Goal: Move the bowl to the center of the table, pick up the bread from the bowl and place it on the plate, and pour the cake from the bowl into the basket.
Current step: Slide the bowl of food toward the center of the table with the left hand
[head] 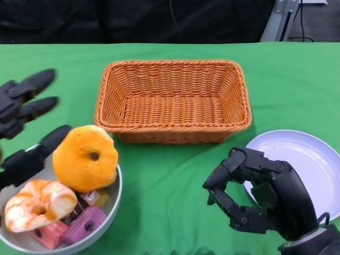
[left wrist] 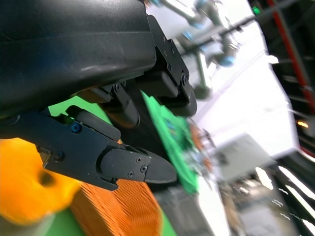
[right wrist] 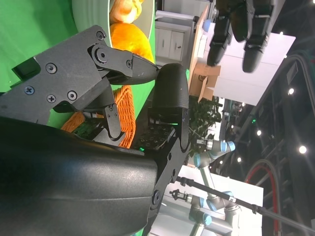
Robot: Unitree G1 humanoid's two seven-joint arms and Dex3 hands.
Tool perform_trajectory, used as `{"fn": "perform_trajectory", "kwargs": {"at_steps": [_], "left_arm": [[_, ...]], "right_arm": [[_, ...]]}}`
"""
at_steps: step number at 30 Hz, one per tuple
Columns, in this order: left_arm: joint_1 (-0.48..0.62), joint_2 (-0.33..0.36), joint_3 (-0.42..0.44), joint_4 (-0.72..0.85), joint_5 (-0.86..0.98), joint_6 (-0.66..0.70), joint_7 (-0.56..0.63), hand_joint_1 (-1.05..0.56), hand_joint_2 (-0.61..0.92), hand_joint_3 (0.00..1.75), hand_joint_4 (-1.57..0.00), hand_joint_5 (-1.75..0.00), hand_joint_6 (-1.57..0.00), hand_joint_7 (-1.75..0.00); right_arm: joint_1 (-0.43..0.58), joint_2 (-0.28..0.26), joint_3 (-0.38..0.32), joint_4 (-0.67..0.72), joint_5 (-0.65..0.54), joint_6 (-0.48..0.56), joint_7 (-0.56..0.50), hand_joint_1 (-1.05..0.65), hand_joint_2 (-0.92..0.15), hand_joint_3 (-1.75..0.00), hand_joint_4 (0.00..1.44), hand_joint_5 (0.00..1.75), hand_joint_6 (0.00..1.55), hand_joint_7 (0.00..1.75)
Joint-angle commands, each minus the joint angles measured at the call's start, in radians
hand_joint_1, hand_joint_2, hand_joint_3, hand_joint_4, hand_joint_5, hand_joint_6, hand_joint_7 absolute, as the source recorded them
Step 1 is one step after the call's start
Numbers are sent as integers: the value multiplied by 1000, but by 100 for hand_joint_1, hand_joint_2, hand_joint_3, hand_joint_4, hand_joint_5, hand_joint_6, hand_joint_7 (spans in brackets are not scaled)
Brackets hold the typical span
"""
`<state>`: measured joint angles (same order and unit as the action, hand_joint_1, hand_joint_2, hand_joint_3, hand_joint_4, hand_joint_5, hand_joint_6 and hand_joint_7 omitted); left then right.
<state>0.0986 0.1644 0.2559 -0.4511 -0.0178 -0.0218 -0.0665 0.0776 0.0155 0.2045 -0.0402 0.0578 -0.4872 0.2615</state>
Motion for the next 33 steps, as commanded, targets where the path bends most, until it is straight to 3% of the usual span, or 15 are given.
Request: {"fn": "perform_trajectory", "kwargs": {"at_steps": [1,5,15,19,26,33], "left_arm": [[19,27,33,25,53,1,32,-75,92,35,-43,-6,-43,0],[31,36,53,55,65,-5,30,-80,92,43,-37,-1,-34,0],[71,37,78,88,112,-12,55,-86,92,48,-33,0,-34,-1],[86,9,99,91,174,81,135,-88,92,53,-32,-1,-34,0],[100,40,108,98,125,199,83,-87,92,66,-22,0,-21,0],[102,53,108,94,116,222,73,-88,92,70,-20,0,-18,0]], "right_arm": [[-1,-4,-7,3,6,-4,-4,-33,-57,-83,83,142,78,115],[-6,-2,-7,19,11,-23,0,-32,-58,-82,83,142,79,114],[-2,-1,-2,11,21,-7,5,-31,-57,-83,81,143,78,114],[0,3,-4,14,13,-17,-2,-32,-56,-83,83,143,79,114],[-1,6,-5,19,19,-21,-1,-32,-55,-85,84,143,81,113],[0,8,-6,19,18,-19,-1,-32,-54,-86,83,143,81,111]]}}
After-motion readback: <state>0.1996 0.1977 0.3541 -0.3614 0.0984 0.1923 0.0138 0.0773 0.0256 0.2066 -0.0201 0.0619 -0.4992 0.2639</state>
